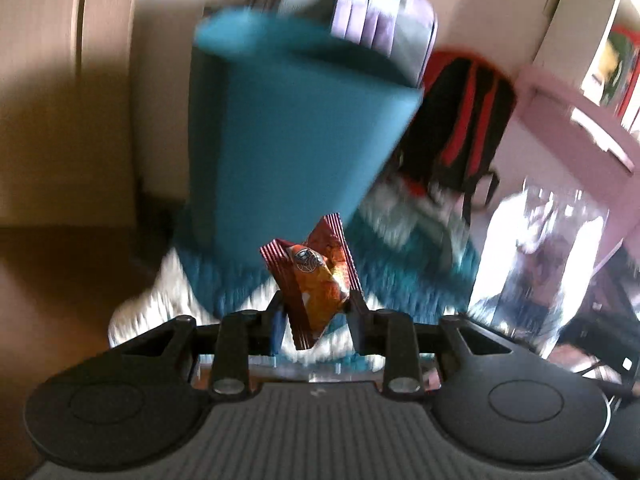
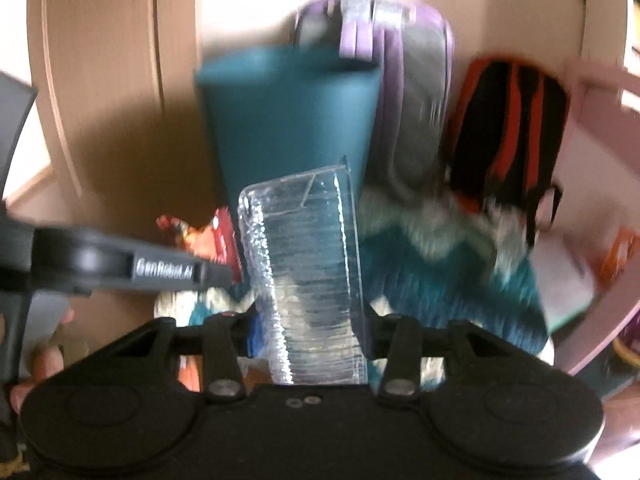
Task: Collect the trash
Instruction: 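Lift clear container and snack wrapper in both tools up over the teal wastebasket, then open both tools to drop container and wrapper into the wastebasket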
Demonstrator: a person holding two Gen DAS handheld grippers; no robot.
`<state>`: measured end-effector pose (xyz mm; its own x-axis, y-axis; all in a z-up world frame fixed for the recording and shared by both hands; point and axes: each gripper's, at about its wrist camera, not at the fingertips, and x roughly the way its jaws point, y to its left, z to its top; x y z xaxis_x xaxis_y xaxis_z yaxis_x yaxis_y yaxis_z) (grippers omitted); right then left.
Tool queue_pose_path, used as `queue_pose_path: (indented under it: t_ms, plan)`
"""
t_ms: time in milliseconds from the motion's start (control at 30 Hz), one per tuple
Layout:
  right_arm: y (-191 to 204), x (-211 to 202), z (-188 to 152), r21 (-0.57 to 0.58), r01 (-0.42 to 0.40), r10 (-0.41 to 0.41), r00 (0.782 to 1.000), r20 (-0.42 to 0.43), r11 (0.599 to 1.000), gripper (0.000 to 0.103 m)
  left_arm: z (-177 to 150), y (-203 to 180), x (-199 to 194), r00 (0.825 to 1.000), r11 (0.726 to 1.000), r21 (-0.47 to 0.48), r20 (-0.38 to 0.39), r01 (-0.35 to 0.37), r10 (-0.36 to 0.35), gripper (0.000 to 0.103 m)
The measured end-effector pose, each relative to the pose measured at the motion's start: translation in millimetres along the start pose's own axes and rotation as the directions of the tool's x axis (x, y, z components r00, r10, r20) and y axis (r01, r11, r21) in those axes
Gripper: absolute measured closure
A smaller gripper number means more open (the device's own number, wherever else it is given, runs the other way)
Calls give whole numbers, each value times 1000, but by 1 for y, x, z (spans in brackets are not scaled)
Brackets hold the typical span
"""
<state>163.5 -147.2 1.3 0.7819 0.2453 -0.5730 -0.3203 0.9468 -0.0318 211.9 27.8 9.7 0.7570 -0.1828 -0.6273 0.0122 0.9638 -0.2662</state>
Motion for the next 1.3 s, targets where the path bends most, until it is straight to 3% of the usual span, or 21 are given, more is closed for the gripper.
queue_pose_path:
  t_ms: [333, 533, 833, 1033, 1167, 1300]
  plan:
    - [-7, -10, 139, 26, -12, 6, 972, 235, 1000, 60, 116, -18, -26, 983, 996, 90, 182, -28, 11, 72]
    - [-20, 17, 204, 82, -65, 41, 962, 270, 994, 60, 169, -16, -6, 981, 991, 119, 189, -60, 37, 72]
    - [-40, 99, 230, 151, -111, 87, 984, 155, 982, 61, 190, 9, 61, 994, 988, 123, 68, -93, 85, 72]
    - [-39, 144, 239, 153, -86, 80, 996, 42, 985, 62, 192, 16, 94, 994, 980, 167, 10, -107, 107, 72]
    - [-42, 169, 236, 204, -91, 106, 993, -60, 975, 60, 193, 19, 117, 990, 974, 188, -48, -125, 136, 72]
    - [-44, 181, 231, 220, -65, 90, 990, -106, 973, 59, 190, 19, 128, 987, 973, 198, -81, -117, 135, 72]
